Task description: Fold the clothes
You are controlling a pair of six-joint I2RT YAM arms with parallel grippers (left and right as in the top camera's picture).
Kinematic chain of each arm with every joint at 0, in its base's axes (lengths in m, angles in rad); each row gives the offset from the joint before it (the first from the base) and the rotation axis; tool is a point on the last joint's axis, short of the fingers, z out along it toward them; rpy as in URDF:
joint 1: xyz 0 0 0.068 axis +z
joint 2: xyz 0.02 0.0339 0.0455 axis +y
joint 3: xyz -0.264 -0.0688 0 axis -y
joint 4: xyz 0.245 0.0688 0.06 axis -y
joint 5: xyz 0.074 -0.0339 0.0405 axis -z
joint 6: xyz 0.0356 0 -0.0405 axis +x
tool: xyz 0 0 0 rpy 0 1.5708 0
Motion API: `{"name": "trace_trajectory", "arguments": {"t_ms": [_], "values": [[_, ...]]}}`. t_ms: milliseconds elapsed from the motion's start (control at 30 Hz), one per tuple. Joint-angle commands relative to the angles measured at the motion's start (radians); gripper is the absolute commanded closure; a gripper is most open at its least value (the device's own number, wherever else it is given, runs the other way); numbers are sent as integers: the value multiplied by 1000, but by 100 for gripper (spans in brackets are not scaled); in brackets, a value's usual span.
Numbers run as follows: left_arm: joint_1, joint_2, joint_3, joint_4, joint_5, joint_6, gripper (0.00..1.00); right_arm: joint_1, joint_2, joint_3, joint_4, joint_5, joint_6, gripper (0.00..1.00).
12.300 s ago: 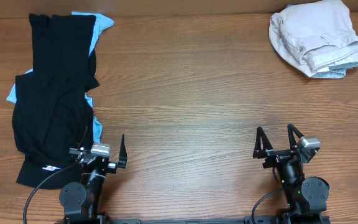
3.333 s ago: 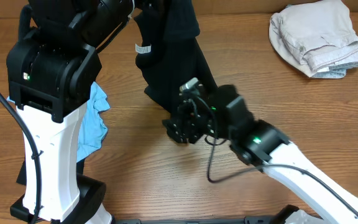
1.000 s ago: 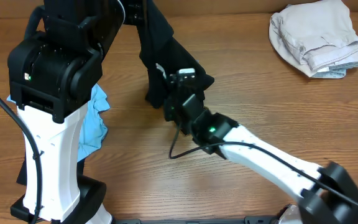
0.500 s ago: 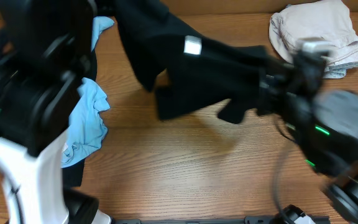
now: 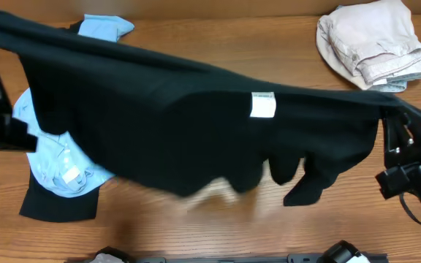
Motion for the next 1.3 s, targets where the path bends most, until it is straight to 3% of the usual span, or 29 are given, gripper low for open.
{"name": "trace_trajectory", "arguments": {"t_ms": [0, 233, 433, 733, 767, 800, 833, 867, 900, 933, 1267], "values": [[6, 89, -8, -46, -41, 14, 96, -9, 46, 13, -27, 51, 0, 96], [6, 301, -8, -119, -47, 15, 96, -27, 234, 13, -116, 148, 0, 95], [8, 548, -8, -101, -52, 19, 96, -134, 526, 13, -122, 179, 0, 95], [39, 942, -8, 106, -113, 26, 95, -336, 985, 13, 135, 53, 0, 96], [47, 974, -8, 138, -112, 25, 87, -352, 1015, 13, 174, 35, 0, 96], [55, 1007, -8, 167, -112, 15, 70, -365, 1044, 13, 209, 23, -1, 75], [62, 1031, -8, 190, -111, -6, 46, -376, 1063, 13, 233, 12, -1, 41], [69, 1051, -8, 205, -104, -34, 15, -384, 1079, 13, 251, 5, -2, 20], [79, 1071, -8, 216, -82, -62, 0, -394, 1090, 13, 261, 5, -3, 7], [87, 1081, -8, 216, -61, -82, 0, -401, 1094, 13, 264, 5, -5, 0], [142, 955, -5, 63, 66, -108, 0, -426, 930, 23, 140, -33, 0, 0]]}}
